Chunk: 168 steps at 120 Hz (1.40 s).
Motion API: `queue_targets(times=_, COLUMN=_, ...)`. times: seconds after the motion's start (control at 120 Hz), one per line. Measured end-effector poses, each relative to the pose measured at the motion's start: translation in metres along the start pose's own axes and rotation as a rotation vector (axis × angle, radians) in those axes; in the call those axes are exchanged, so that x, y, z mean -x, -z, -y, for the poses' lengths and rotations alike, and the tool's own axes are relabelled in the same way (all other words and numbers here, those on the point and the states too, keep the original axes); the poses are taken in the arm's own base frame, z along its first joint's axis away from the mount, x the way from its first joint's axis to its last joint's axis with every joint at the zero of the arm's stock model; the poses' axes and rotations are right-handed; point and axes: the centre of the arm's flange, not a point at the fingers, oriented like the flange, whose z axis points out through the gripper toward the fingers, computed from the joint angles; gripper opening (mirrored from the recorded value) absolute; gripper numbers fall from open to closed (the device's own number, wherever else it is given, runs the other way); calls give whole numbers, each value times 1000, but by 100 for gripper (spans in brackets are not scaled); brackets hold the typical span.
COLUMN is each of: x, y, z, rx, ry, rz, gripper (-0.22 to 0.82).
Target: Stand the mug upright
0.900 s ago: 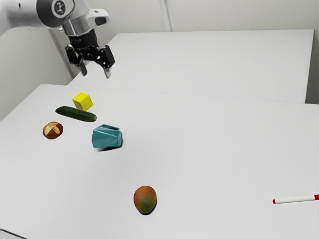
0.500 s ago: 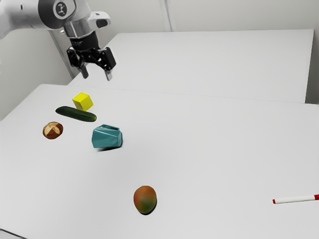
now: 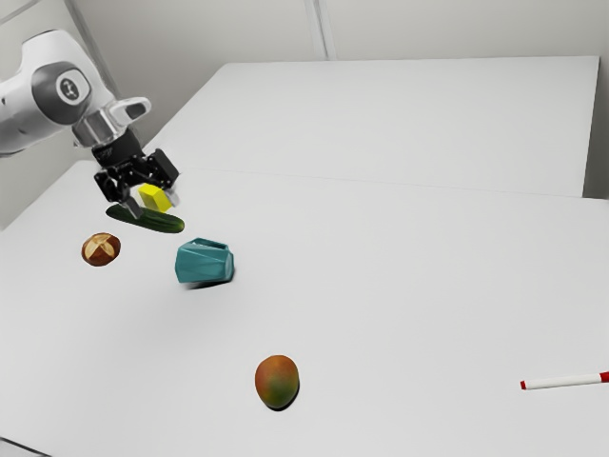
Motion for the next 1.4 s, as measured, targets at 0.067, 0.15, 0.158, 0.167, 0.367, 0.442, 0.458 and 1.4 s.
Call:
queue_targets(times=0.067, x=0, y=-6, z=28, rx=65, ry=11, rz=-26, gripper=60)
queue_targets(times=0.15, x=-1, y=-17, z=64, rx=142, ry=20, rz=-56, gripper=60)
queue_targets(times=0.158, x=-1, y=-19, z=67, rx=150, ry=20, rz=-58, gripper=60)
queue_targets(times=0.167, x=-2, y=-21, z=71, rx=158, ry=21, rz=-60, gripper=60)
queue_targets(times=0.367, x=-28, y=-75, z=66, rx=283, ry=-140, rz=-58, gripper=60)
queue_targets(times=0.442, x=-34, y=-89, z=70, rx=312, ry=-185, rz=-67, gripper=60)
queue_targets(times=0.458, x=-35, y=-92, z=72, rx=319, ry=-192, rz=-71, gripper=60)
queue_targets(times=1.4, x=-60, y=-168, z=137, rx=553, ry=-539, rz=-169, gripper=48)
